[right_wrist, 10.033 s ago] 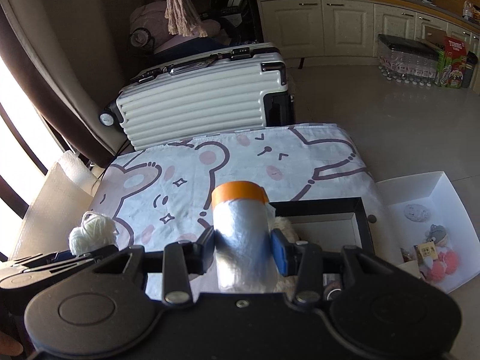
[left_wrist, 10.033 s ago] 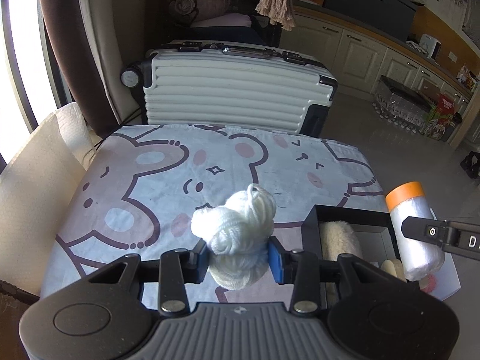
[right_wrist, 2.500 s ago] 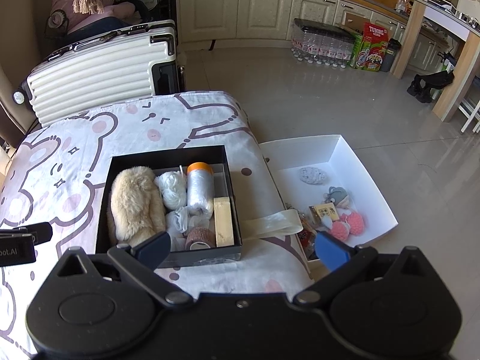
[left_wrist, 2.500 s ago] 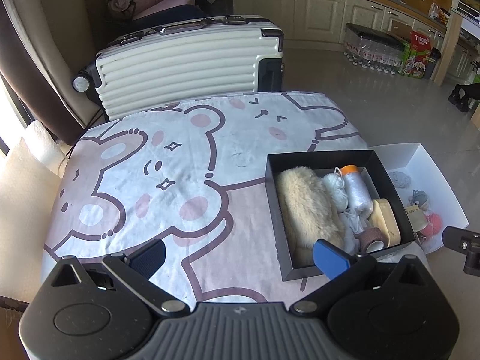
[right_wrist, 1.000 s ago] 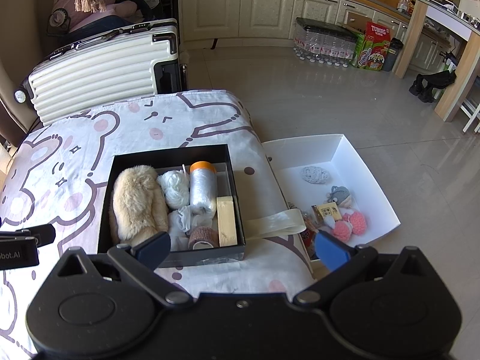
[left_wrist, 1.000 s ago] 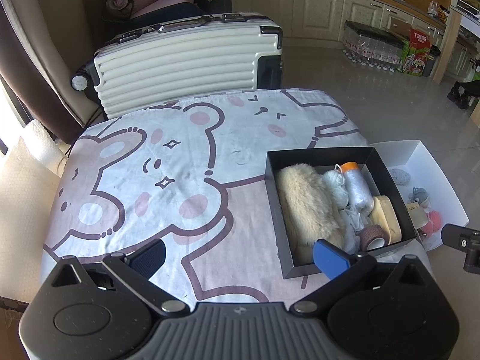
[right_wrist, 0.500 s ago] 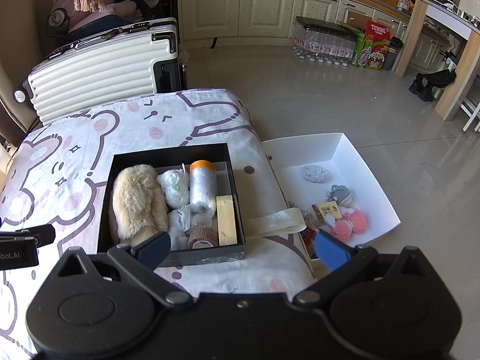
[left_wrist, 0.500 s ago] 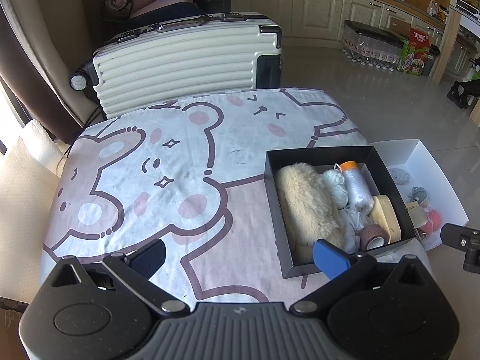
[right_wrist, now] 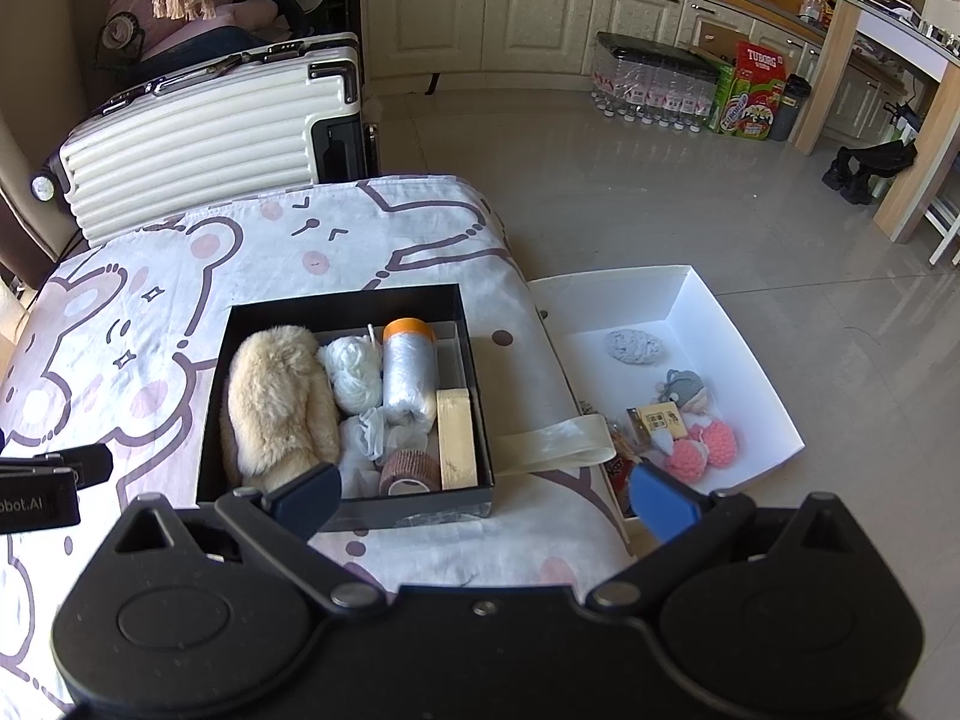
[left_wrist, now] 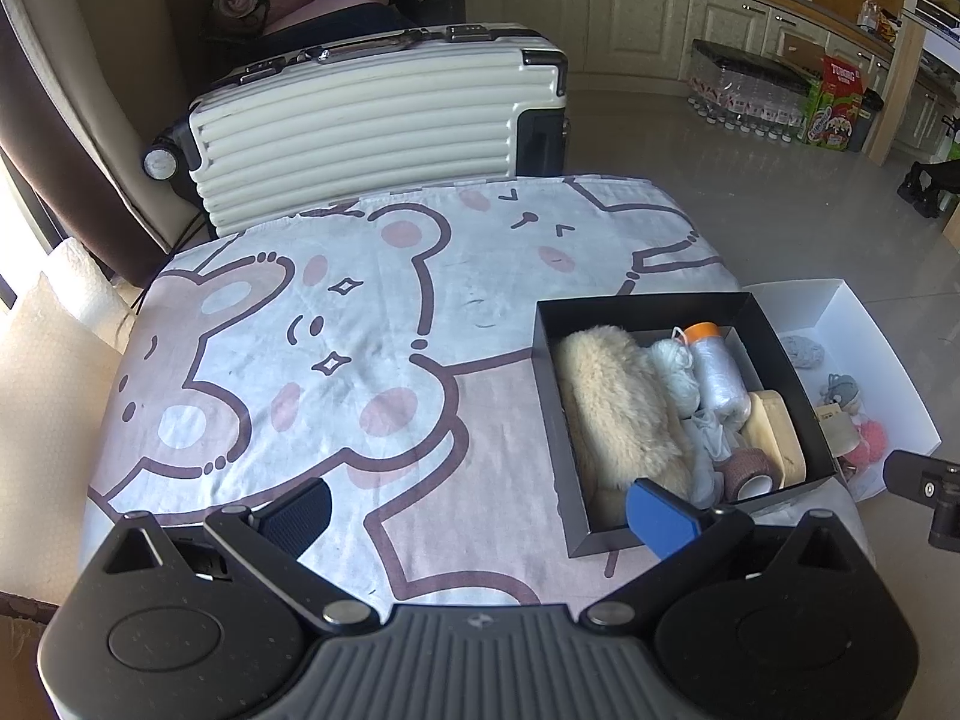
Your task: Organize objects
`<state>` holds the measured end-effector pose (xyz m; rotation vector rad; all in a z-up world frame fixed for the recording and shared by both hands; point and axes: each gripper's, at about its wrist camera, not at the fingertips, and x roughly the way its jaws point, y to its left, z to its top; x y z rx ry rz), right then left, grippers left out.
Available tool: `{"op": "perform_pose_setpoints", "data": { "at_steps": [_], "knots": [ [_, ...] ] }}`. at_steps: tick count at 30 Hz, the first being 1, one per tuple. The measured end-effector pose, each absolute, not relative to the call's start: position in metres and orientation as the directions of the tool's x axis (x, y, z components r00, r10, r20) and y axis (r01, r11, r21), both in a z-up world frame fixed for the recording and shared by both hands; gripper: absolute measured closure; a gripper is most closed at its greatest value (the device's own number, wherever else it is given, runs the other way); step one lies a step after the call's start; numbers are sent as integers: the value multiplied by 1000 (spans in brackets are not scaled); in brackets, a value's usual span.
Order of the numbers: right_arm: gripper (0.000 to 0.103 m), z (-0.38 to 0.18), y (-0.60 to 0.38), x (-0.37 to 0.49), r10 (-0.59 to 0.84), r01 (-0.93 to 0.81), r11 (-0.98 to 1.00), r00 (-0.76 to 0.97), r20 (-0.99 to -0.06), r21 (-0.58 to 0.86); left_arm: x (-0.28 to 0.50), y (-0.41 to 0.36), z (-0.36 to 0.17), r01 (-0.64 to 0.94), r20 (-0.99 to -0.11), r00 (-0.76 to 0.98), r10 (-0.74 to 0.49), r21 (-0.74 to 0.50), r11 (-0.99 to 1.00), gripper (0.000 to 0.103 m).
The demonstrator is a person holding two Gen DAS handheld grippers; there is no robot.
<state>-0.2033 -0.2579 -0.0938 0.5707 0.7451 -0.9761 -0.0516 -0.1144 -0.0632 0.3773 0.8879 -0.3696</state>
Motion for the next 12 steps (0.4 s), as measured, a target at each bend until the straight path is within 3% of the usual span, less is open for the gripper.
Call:
{"op": "perform_pose_setpoints", "data": {
  "at_steps": [12],
  "knots": [
    [0, -93, -259, -204, -521, 886, 453, 354, -776, 100, -52, -114, -63, 458, -803, 575, -155, 159, 875, 0]
  ]
}}
